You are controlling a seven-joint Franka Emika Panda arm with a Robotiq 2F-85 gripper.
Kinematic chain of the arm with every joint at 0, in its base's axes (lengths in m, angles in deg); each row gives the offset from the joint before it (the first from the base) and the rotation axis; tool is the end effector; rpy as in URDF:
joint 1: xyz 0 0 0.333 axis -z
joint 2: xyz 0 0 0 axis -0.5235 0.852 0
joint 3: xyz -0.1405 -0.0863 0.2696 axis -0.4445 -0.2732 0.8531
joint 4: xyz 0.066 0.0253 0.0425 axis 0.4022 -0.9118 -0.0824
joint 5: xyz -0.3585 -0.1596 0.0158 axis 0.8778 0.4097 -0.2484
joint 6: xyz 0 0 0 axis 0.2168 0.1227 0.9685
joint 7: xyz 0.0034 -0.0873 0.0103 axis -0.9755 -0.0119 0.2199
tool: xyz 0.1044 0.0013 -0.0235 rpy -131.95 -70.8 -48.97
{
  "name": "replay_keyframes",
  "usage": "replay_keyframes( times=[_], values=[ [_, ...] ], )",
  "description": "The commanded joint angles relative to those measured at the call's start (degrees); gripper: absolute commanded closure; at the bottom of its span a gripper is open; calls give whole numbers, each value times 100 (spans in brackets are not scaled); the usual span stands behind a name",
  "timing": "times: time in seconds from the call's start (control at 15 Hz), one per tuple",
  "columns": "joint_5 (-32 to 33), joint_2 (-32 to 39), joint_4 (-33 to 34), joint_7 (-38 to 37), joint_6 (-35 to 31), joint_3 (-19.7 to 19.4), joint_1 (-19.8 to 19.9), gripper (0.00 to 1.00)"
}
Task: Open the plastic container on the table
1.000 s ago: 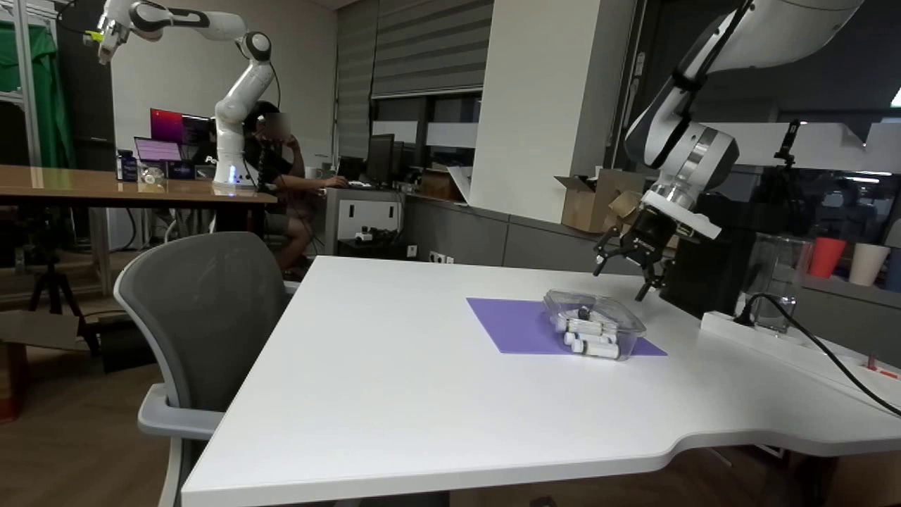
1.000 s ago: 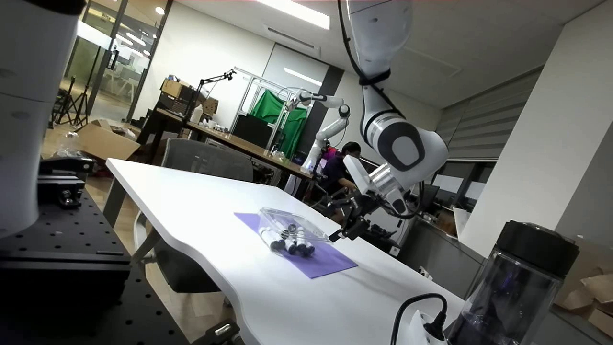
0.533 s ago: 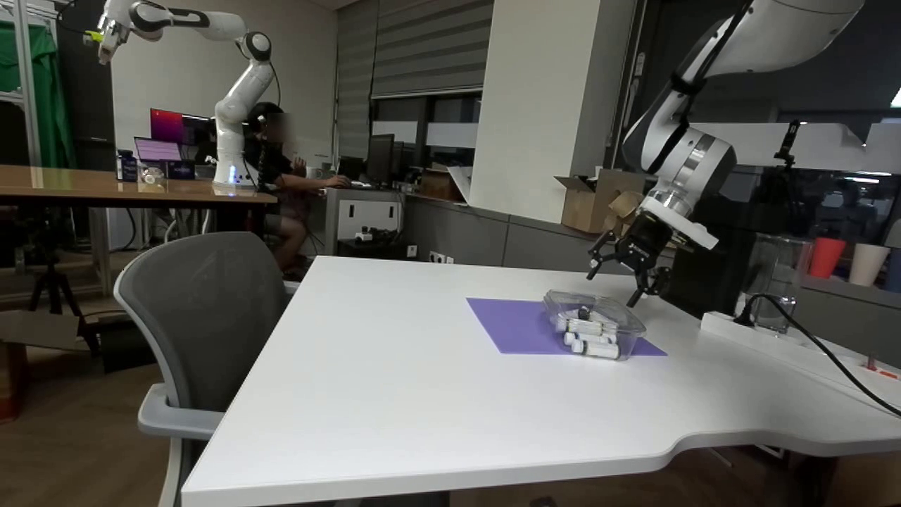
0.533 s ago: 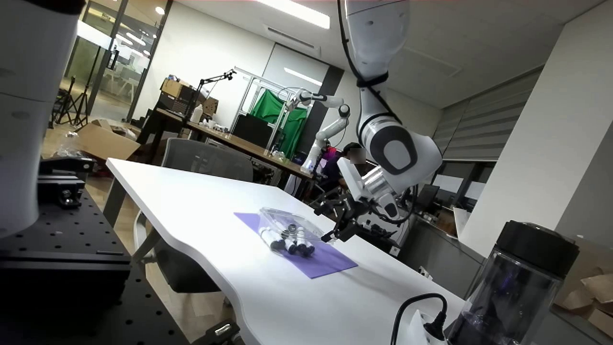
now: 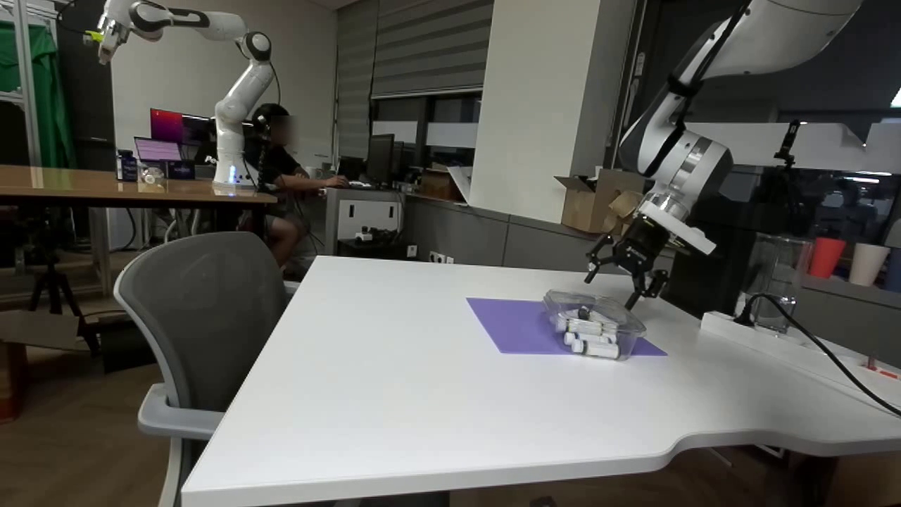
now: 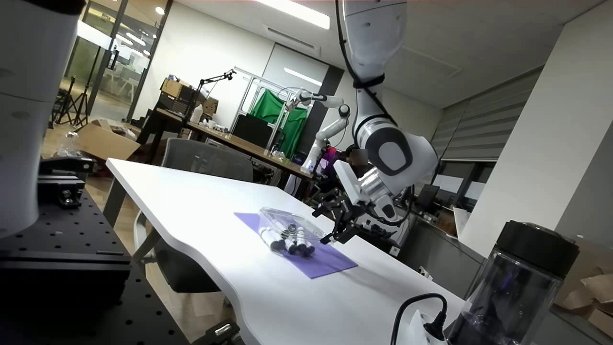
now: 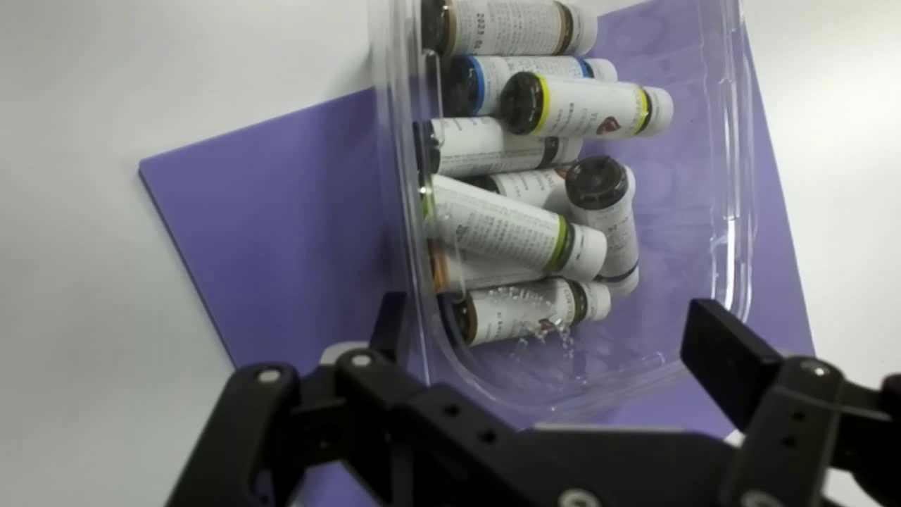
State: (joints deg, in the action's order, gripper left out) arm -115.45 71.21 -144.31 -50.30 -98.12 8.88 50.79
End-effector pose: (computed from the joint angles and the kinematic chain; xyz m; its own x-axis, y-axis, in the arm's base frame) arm 0.6048 -0.1884 0.1594 0.9195 -0.3171 -0.2321 -0.3895 -0.8142 -0.4306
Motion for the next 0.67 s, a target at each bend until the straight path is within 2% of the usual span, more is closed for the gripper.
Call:
replay_keyframes(
  times=[0.0, 0.6],
  values=[
    [8, -96, -167, 109, -202, 77, 6, 0],
    [-34, -135, -163, 145, -282, 177, 30, 0]
  ],
)
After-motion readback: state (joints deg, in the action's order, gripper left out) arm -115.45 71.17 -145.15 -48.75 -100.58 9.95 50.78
